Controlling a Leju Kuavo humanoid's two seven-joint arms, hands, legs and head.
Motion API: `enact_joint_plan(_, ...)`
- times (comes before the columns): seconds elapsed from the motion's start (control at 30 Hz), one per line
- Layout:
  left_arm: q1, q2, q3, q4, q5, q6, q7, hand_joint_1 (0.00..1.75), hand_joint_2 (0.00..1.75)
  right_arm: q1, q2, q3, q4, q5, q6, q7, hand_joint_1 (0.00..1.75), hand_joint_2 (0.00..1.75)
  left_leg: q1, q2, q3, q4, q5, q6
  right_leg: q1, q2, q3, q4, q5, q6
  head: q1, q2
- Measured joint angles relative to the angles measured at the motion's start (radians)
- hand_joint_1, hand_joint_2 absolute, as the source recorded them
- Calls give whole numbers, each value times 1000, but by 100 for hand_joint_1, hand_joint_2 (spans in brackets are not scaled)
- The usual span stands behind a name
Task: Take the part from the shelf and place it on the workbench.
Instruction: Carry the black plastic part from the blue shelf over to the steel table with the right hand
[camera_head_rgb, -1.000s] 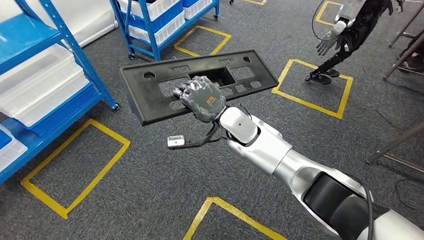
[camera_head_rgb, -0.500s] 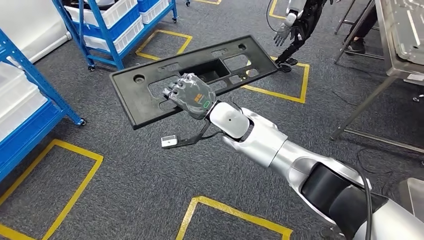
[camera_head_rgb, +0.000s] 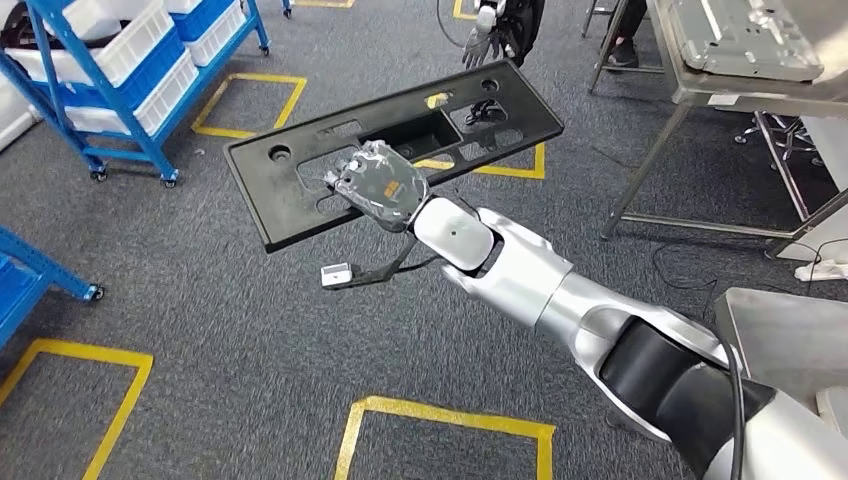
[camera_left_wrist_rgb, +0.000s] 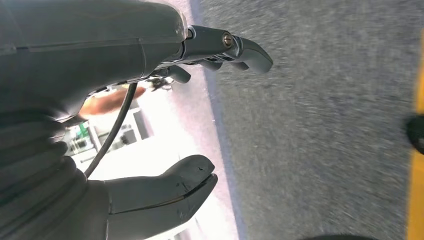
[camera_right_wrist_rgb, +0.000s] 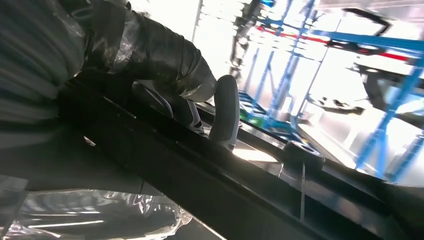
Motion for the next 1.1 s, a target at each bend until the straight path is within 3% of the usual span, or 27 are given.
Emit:
enact_joint_plan(0.07,2,0,0,0,2,-3,3,0,175,-3,6,2,5,2,8,1,175,175,0,-41,-63,131,-64,1,3,21,0,0,1,-8,0,0)
enact_joint_plan(0.1,4,0,0,0,2,-4,5,0,175,-4,8,3,9,4,12,3,175,175,-1,-48,-97,196,-85,2,6,34,0,0,1,-9,0,0)
enact_joint_plan(0.13,5,0,0,0,1,-5,6,0,175,-3,10,4,12,6,16,6,175,175,-2,-51,-120,232,-88,5,9,46,0,1,1,-10,0,0)
enact_joint_plan(0.17,6,0,0,0,-1,-5,6,0,175,-3,11,5,16,9,18,11,175,175,-2,-53,-124,228,-70,8,11,59,0,3,0,-10,0,0)
enact_joint_plan(0.2,6,0,0,0,-2,-6,6,0,175,-3,11,5,19,12,20,14,175,175,-3,-58,-109,184,-35,13,12,73,0,5,0,-10,0,0)
enact_joint_plan(0.27,5,1,0,0,-4,-6,6,0,175,-5,13,6,23,14,21,18,175,175,-2,-96,-52,46,35,24,13,98,-1,9,1,-8,0,0)
enact_joint_plan(0.33,4,3,0,0,-5,-6,7,0,175,-6,15,6,25,15,22,18,175,175,-4,-128,-17,-32,57,32,9,122,-8,10,4,0,0,0)
enact_joint_plan(0.4,2,4,0,0,-5,-6,7,0,175,-6,15,6,29,15,23,18,175,175,-9,-117,-10,-42,57,37,3,146,-12,4,12,15,0,0)
enact_joint_plan(0.43,0,4,0,0,-5,-5,8,0,175,-6,13,7,31,15,24,18,175,175,-9,-104,-6,-50,61,41,2,145,-14,4,12,21,0,0)
enact_joint_plan(0.5,-2,3,0,0,-5,-5,9,0,175,-8,11,7,35,15,25,20,175,175,-7,-77,4,-70,72,52,9,100,-34,44,-16,28,1,0)
enact_joint_plan(0.57,-1,3,0,0,-6,-5,10,0,175,-11,11,7,37,17,26,22,175,175,-9,-52,7,-77,76,59,11,39,-88,157,-77,30,1,0)
enact_joint_plan(0.6,0,3,-1,0,-8,-5,10,0,175,-10,11,8,38,17,27,22,175,175,-11,-39,7,-77,76,59,9,25,-118,219,-102,32,0,0)
enact_joint_plan(0.63,0,3,-1,0,-9,-5,10,0,175,-8,11,8,40,17,27,22,175,175,-11,-26,6,-76,75,59,6,18,-137,258,-112,34,0,0)
enact_joint_plan(0.67,0,3,-1,0,-12,-5,10,0,175,-6,11,9,41,17,29,22,175,175,-12,-13,6,-75,73,58,3,13,-138,263,-105,36,0,0)
enact_joint_plan(0.7,-1,2,-1,0,-14,-5,10,0,175,-6,11,10,43,17,30,22,175,175,-11,-1,7,-74,71,56,0,6,-119,230,-81,37,1,0)
enact_joint_plan(0.77,-1,2,-1,0,-17,-5,9,0,175,-8,11,10,44,17,31,22,175,175,-13,19,9,-68,63,49,3,-28,-45,99,-27,36,1,0)
enact_joint_plan(0.83,-2,2,-1,0,-18,-5,7,0,175,-10,12,10,45,17,33,24,175,175,-18,37,11,-60,54,37,9,-50,0,14,-7,25,0,0)
enact_joint_plan(0.93,-5,2,-1,0,-20,-6,6,0,175,-11,13,10,48,17,38,29,175,175,-18,63,18,-59,44,21,13,-23,2,2,-7,6,0,0)
enact_joint_plan(1.0,-7,1,-1,0,-23,-6,6,0,175,-14,13,10,49,17,41,31,175,175,-12,31,7,-25,15,13,9,-2,5,-2,-4,-6,0,0)
enact_joint_plan(1.07,-6,1,-1,0,-26,-7,5,0,175,-17,16,10,50,17,42,31,175,175,-8,-27,-47,95,-50,9,9,19,7,-4,-2,-14,0,0)
enact_joint_plan(1.1,-4,1,-1,0,-28,-8,4,0,175,-16,18,10,50,17,43,31,175,175,-8,-42,-85,168,-80,9,12,31,7,-4,-2,-17,0,0)
